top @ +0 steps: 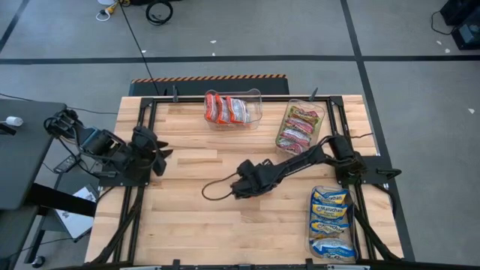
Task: Sort Maruchan noodles
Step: Put the orange noodle pack into the top left transparent bin
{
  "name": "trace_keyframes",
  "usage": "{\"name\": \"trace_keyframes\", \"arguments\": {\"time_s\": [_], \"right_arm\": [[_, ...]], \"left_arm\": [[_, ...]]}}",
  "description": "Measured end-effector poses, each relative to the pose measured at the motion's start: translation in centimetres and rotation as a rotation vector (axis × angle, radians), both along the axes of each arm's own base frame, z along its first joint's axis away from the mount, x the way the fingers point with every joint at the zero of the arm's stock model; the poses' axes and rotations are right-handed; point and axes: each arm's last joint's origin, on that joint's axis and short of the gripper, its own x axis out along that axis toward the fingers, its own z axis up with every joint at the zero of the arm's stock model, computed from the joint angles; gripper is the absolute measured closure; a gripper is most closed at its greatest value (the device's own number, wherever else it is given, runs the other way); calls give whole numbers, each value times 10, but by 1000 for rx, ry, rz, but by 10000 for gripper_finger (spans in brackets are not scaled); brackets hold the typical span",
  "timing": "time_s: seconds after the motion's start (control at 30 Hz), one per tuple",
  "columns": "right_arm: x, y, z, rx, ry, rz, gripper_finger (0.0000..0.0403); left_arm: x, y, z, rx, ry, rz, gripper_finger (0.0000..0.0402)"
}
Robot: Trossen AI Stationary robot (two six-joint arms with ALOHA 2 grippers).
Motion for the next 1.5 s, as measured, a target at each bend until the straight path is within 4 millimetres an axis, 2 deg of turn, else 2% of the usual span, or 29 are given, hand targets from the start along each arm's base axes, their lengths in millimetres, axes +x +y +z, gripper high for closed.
{"name": "trace_keyframes", "arguments": {"time_s": [0.07,0.17,0.27,0.33,0.57,0.7,0.8,0.97,1.17,1.33,1.5], "right_arm": [[1,8,5,10,28,54,174],[9,24,22,36,10,152,174],[17,43,42,-25,-40,307,174],[16,57,48,-87,-41,411,174],[-6,109,48,-207,33,726,174],[-23,125,37,-304,59,732,174],[-32,125,24,-349,77,716,174],[-41,114,-1,-368,128,705,176],[-46,102,-26,-348,100,688,201],[-43,99,-28,-326,72,672,257],[-28,96,-13,-296,32,650,360]], "left_arm": [[1,1,0,-3,0,12,230],[1,3,-1,-19,20,11,230],[-2,4,-3,-12,52,15,230],[-4,5,-4,-18,75,27,230],[-10,4,-8,-63,153,4,230],[-11,1,-8,-59,139,-23,230],[-11,0,-7,-46,122,-28,230],[-9,0,-5,3,68,1,230],[-8,1,-3,41,7,53,230],[-7,0,-2,27,-7,52,230],[-7,1,-2,32,-10,55,230]]}}
